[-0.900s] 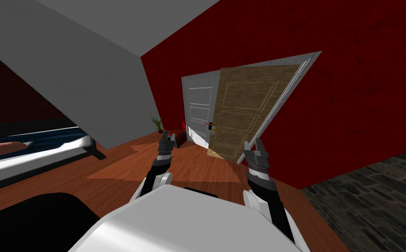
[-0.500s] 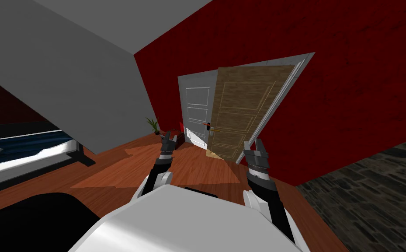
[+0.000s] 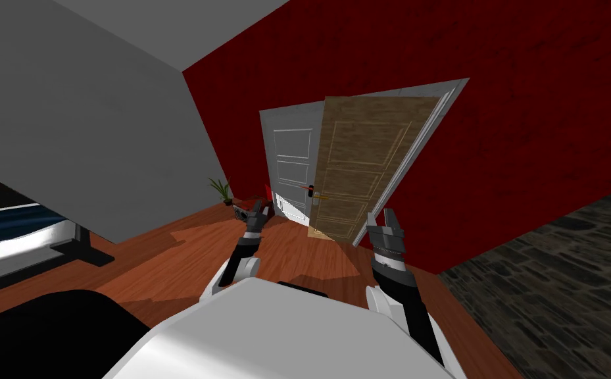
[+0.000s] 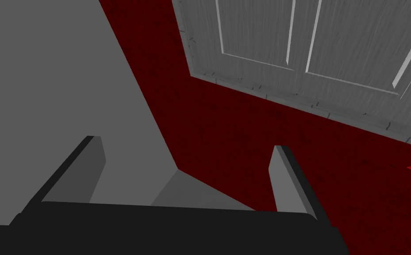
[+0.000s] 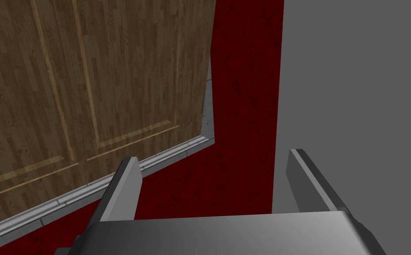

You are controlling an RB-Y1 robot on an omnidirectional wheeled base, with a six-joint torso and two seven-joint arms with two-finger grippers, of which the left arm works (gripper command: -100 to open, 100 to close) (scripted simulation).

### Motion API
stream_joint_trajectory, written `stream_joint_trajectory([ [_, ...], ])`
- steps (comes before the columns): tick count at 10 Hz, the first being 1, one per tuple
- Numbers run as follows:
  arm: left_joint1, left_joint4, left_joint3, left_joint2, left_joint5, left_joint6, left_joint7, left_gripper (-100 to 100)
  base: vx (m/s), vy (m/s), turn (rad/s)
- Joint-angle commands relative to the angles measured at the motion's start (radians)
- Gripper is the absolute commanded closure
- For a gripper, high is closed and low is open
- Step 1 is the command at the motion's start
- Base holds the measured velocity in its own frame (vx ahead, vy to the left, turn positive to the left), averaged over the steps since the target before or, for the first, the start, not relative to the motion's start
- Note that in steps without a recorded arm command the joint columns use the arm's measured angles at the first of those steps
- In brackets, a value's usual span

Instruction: Pull the door open

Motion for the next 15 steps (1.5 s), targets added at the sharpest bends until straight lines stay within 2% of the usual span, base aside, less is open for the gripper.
stream_joint_trajectory([
  [1,-0.015,0.031,0.01,0.015,0.005,0.01,0.009,-100,0.109,0.02,-0.08],
  [2,-0.025,0.053,0.014,0.023,0.007,0.013,0.012,-100,0.099,0.002,-0.081],
  [3,-0.045,0.096,0.024,0.039,0.011,0.02,0.02,-100,0.128,0.009,-0.175],
  [15,-0.186,0.394,0.088,0.138,0.041,0.068,0.071,-100,0.098,0.021,-0.111],
])
